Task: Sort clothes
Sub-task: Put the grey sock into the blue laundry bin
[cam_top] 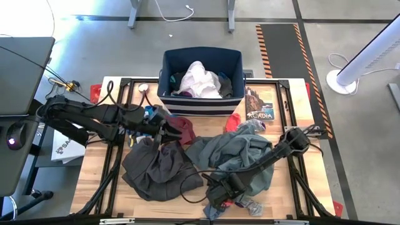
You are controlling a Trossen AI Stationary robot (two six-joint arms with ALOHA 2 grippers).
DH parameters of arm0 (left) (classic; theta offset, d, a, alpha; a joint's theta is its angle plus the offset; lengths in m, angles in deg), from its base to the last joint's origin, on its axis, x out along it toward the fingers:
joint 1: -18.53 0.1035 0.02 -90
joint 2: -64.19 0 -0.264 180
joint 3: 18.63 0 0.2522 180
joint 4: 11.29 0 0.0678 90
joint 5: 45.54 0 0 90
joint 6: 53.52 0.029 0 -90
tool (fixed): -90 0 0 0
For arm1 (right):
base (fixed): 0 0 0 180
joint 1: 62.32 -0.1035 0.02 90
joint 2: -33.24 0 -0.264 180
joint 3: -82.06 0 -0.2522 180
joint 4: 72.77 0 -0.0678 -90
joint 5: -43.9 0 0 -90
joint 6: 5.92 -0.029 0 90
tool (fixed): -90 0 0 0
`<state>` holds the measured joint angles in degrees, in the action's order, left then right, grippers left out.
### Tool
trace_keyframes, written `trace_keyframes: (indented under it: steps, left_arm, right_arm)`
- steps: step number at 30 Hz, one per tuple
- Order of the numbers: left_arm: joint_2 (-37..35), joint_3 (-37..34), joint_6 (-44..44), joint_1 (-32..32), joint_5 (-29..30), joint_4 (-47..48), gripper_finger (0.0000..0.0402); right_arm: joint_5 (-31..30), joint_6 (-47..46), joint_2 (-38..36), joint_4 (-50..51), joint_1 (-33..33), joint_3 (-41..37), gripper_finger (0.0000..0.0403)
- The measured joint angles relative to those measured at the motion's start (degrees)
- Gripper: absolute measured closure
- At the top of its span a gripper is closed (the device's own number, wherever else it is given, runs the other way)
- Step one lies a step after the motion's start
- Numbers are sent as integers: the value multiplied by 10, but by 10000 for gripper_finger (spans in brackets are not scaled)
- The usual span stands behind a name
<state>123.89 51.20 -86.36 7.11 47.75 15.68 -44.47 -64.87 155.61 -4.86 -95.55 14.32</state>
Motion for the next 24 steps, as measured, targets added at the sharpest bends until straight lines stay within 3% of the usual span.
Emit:
trace_keyframes:
  steps: [9,24]
  left_arm:
    - [0,0,5,-11,31,2,261]
    - [0,0,16,-11,39,2,261]
  right_arm:
    - [-29,-68,0,-29,-35,0,289]
    - [-54,-65,30,-54,-42,0,289]
